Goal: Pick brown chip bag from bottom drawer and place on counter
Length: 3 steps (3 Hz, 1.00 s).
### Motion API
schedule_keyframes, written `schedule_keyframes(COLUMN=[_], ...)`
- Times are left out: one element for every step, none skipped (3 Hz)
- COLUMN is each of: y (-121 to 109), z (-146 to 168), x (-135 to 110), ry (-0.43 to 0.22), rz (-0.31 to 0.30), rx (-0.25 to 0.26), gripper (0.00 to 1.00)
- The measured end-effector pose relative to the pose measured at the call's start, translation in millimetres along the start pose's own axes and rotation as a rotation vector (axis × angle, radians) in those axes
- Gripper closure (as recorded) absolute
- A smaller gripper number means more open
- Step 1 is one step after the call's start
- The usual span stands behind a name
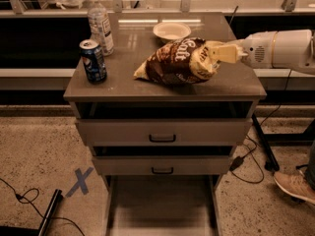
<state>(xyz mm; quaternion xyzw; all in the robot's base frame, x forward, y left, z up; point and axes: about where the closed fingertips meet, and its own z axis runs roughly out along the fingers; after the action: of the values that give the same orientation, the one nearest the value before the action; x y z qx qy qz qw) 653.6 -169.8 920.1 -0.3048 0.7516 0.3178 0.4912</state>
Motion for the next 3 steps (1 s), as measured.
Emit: schedule_keyframes(y=[1.4,2.8,4.1], z=[2.9,5.5,8.0], x=[0.2,0.3,0.4], ry=[0.002,0.003,0.004], rz=[-0.001,-0.001,-0.001], rx=[-0.005,-0.009,-0.014], gripper=[0.60,0.37,0.14])
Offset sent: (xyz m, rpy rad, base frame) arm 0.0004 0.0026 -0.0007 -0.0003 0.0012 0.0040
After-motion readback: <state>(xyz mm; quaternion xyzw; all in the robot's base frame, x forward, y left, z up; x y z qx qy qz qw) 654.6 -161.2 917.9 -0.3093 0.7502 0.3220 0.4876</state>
